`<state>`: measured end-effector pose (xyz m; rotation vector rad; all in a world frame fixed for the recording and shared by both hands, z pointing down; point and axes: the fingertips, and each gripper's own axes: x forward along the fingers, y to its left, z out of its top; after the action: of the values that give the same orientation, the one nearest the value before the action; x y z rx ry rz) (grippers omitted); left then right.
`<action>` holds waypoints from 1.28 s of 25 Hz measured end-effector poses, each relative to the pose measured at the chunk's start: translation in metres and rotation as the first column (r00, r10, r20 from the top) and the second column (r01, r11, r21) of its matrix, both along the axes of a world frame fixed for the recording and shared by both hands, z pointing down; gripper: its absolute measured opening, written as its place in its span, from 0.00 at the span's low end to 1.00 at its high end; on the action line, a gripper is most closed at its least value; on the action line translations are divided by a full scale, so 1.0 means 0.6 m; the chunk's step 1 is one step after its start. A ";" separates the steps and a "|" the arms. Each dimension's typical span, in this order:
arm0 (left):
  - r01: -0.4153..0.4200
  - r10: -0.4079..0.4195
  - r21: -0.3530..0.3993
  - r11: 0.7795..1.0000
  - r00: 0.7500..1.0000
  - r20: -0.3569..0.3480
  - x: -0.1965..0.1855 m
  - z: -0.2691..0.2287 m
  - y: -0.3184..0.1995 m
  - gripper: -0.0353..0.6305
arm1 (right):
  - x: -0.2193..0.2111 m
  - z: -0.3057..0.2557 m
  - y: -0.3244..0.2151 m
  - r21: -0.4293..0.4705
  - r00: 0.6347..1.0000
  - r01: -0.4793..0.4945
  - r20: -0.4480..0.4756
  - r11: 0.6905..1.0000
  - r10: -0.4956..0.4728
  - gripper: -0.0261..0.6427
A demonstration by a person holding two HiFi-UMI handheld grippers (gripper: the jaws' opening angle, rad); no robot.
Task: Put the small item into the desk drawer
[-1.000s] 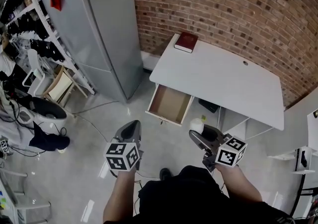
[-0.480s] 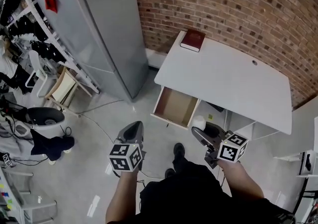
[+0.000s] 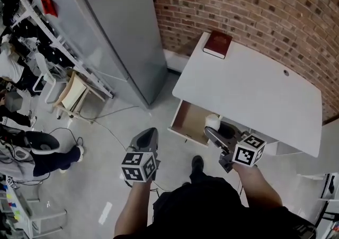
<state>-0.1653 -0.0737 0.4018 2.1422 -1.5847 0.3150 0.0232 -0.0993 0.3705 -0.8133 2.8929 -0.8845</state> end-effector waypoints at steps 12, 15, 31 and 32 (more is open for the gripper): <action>-0.010 0.009 0.031 0.999 0.999 0.038 -0.033 -0.050 -0.131 0.07 | -0.024 -0.007 -0.130 -0.015 0.999 -0.014 0.033 1.000 0.015 0.28; -0.052 0.050 0.037 0.998 0.998 0.033 -0.056 -0.046 -0.171 0.07 | -0.044 -0.004 -0.158 -0.022 0.997 -0.069 0.035 0.997 0.070 0.28; -0.411 0.410 -0.021 0.912 0.912 -0.034 -0.207 0.012 -0.326 0.07 | -0.196 0.023 -0.184 -0.071 0.895 -0.447 -0.025 0.892 0.446 0.28; -0.425 0.424 -0.025 0.905 0.905 -0.041 -0.203 0.015 -0.327 0.07 | -0.196 0.023 -0.179 -0.078 0.886 -0.463 -0.018 0.883 0.463 0.28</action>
<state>-0.2874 -0.2702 0.4108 2.4398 -1.0686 0.4348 -0.0942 -0.2066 0.3844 -1.4282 2.4878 -0.9375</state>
